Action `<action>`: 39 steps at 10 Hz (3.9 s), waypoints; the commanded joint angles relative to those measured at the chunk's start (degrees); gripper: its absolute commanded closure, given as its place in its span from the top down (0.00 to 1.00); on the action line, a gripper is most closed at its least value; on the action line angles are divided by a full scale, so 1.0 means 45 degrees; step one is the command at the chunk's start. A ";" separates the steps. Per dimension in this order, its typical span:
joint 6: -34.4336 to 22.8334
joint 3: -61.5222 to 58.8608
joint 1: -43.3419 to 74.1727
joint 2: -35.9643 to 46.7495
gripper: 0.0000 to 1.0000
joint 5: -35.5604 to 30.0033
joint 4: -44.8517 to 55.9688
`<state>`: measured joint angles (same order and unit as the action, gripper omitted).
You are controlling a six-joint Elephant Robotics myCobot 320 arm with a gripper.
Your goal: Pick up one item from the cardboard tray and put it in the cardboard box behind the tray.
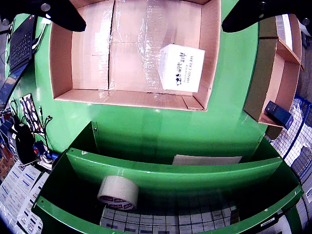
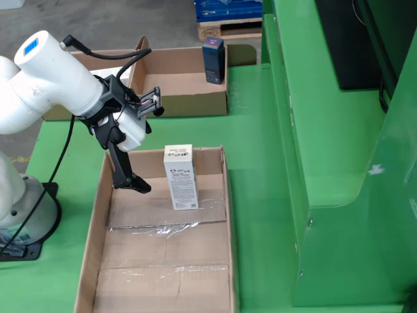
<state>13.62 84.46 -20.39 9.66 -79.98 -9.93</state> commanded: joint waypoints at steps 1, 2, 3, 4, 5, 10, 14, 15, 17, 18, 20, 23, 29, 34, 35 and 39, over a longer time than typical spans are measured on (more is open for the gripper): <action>0.0515 -0.0183 -0.0692 0.0483 1.00 0.0373 -0.0118; 0.0970 0.0077 -0.1229 0.0795 1.00 0.0704 -0.0002; 0.0970 0.0077 -0.1229 0.0795 1.00 0.0704 -0.0002; 0.0970 0.0077 -0.1229 0.0795 1.00 0.0704 -0.0002; 0.1407 0.0049 -0.1742 0.0846 1.00 0.0905 0.0249; 0.1420 -0.0990 -0.1619 -0.0159 1.00 0.0809 0.0363; 0.1144 -0.2878 -0.1187 -0.1860 1.00 0.0603 0.0683; 0.1144 -0.2878 -0.1187 -0.1860 1.00 0.0603 0.0683; 0.0902 -0.3803 -0.0844 -0.2691 1.00 0.0387 0.0870; 0.0757 -0.4442 -0.0613 -0.3205 1.00 0.0210 0.1014; 0.0524 -0.5495 -0.0240 -0.4015 1.00 -0.0047 0.1293; 0.0181 -0.6888 0.0219 -0.5209 1.00 -0.0325 0.1613; 0.0013 -0.7900 0.0585 -0.6325 1.00 -0.0629 0.2013; -0.0049 -0.7425 0.0741 -0.6820 1.00 -0.0695 0.1847; -0.0055 -0.7258 0.0785 -0.6842 1.00 -0.0720 0.1755; -0.0065 -0.6725 0.0825 -0.6868 1.00 -0.0766 0.1466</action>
<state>13.71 55.10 -17.05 -22.58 -83.23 -2.46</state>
